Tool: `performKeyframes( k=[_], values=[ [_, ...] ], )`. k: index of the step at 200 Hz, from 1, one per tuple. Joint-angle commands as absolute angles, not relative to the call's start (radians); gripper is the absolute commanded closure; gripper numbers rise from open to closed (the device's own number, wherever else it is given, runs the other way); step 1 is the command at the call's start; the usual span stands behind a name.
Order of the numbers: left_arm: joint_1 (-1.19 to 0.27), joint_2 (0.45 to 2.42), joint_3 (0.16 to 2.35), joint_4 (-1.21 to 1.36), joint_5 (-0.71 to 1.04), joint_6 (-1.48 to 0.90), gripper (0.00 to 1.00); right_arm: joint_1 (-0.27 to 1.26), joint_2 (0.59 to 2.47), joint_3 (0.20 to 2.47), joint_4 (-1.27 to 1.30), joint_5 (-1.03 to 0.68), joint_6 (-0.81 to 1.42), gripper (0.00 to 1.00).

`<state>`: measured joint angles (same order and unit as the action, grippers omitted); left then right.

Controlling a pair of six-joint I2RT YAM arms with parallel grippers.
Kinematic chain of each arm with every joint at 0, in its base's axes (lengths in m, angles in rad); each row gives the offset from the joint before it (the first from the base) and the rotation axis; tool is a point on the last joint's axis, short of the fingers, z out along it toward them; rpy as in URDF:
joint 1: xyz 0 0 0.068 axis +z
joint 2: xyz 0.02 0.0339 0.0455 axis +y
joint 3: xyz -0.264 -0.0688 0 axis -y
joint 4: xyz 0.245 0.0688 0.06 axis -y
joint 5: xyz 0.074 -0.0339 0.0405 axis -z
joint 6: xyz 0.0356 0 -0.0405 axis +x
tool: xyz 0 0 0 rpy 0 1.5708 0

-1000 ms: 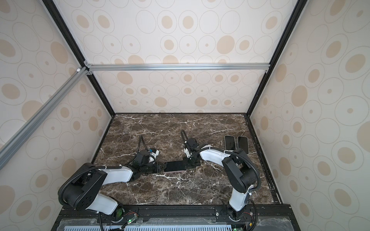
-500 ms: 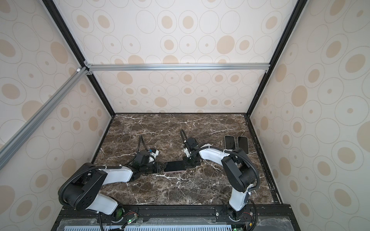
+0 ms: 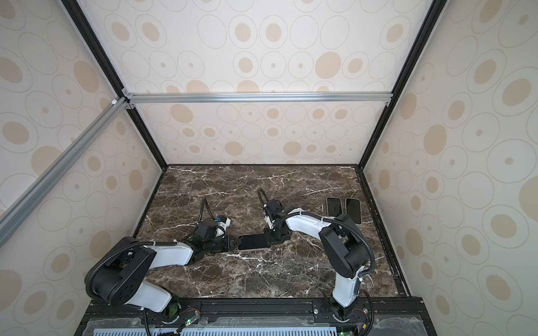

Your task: Put the phone into the phone case

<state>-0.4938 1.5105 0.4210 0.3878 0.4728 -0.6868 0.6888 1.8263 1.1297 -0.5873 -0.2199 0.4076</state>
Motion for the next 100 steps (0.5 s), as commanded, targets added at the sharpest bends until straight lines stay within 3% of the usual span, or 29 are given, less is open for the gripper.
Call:
performKeyframes(
  k=[1, 100],
  values=[
    [-0.506, 1.551, 0.409, 0.374, 0.517, -0.696, 0.77, 0.789, 2.03, 1.043, -0.517, -0.259, 0.403, 0.89],
    [-0.507, 1.56, 0.422, 0.384, 0.528, -0.71, 0.78, 0.809, 2.097, 1.053, -0.541, -0.218, 0.4, 0.88]
  ],
)
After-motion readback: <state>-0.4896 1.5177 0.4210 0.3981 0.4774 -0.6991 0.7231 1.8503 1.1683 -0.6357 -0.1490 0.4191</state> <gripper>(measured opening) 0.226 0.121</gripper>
